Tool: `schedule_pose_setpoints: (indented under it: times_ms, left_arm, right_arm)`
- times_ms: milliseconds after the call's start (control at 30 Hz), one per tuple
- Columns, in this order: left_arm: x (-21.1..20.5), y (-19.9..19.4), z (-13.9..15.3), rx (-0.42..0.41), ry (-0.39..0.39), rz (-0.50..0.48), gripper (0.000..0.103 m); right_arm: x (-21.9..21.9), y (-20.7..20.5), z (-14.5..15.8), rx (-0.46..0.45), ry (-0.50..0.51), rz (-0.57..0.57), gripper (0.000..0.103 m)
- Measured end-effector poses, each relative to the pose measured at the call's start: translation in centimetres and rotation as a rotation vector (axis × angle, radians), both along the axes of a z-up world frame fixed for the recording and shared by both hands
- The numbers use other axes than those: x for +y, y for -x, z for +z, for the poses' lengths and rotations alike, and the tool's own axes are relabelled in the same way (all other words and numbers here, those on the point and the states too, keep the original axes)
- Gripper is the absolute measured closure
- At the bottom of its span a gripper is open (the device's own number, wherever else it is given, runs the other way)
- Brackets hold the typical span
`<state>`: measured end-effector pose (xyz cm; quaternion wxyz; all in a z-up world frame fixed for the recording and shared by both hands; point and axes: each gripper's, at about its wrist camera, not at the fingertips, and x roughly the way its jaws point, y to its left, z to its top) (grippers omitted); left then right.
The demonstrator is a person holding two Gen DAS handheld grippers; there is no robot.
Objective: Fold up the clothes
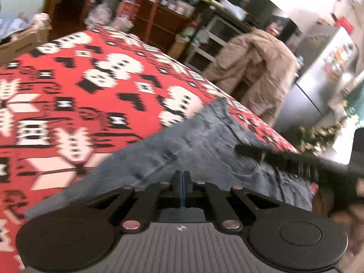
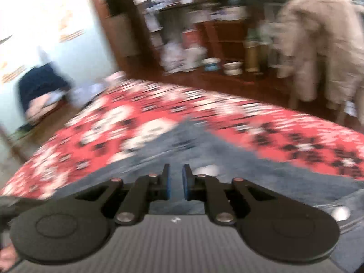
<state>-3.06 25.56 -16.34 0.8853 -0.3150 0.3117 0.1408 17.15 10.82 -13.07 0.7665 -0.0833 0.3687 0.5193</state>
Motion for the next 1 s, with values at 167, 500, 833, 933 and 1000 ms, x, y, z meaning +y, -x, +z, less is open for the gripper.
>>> schedule_pose_setpoints:
  times_ms: [167, 500, 833, 933, 1000]
  left_arm:
    - [2.2, 2.7, -0.4, -0.019, 0.054, 0.089, 0.100]
    - [5.4, 7.2, -0.7, -0.035, 0.079, 0.192, 0.100]
    - [5.2, 8.7, -0.4, -0.031, 0.041, 0.136, 0.100]
    - [5.1, 9.0, -0.3, -0.026, 0.029, 0.119, 0.100]
    - [5.0, 9.2, -0.3, -0.023, 0.020, 0.109, 0.100]
  right_arm:
    - [3.9, 4.3, -1.5, 0.013, 0.040, 0.204, 0.089]
    - [5.5, -0.3, -1.7, -0.033, 0.044, -0.011, 0.091]
    - [7.3, -0.2, -1.5, -0.150, 0.099, -0.026, 0.090]
    - [7.1, 2.2, -1.2, -0.082, 0.060, 0.100, 0.090]
    - [7.3, 4.1, -1.5, -0.055, 0.071, 0.185, 0.090]
